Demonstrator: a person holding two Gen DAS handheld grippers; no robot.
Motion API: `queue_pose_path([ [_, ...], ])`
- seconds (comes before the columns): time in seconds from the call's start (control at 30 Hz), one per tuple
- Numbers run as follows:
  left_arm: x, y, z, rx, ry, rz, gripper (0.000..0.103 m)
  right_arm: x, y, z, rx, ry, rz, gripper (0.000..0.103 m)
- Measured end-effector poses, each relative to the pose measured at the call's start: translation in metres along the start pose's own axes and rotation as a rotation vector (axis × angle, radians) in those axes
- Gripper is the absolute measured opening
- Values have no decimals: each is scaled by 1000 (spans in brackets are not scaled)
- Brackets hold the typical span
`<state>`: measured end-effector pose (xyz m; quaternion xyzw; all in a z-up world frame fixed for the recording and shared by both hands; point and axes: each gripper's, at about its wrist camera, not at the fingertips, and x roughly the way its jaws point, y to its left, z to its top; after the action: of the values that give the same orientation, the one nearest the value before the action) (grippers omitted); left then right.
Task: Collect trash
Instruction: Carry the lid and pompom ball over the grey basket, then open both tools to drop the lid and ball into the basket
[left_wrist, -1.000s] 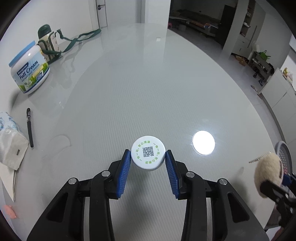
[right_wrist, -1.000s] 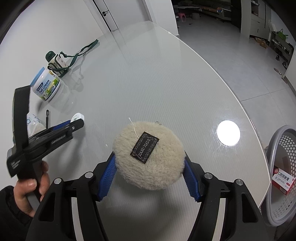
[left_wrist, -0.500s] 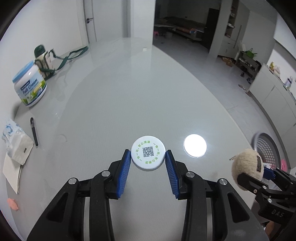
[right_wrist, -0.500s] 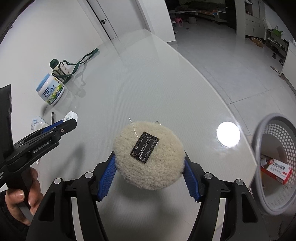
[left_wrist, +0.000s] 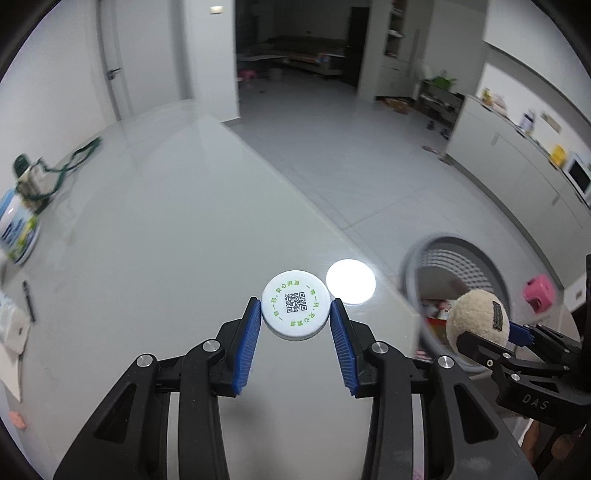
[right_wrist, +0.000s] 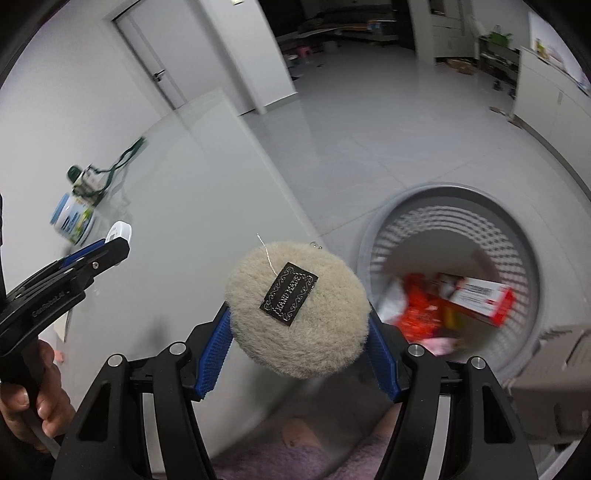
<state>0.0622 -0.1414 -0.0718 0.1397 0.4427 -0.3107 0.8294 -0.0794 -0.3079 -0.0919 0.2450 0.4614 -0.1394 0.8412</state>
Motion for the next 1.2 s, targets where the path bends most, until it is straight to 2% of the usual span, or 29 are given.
queue_pose_path([
  [0.23,20,-83,5,74,41,-64,38,-24,-84,-3,73,0,-52,64],
  [0.57,50,-161,20,107,77,-82,38,-26,-149,10,85,19,-53,64],
  [0.83,58,-193,25,107,94,-64,39,-20,-173,25,66,31,-20,64],
  [0.9,58,-196,26,104,92,-53,49,-19,-177,30,60,34,-7,66],
  [1.0,58,-202,30,88,85,-35,57,-18,-180,34,55,33,9,68],
  [1.2,57,-201,32,63,88,-17,60,-20,-182,39,41,30,19,70],
])
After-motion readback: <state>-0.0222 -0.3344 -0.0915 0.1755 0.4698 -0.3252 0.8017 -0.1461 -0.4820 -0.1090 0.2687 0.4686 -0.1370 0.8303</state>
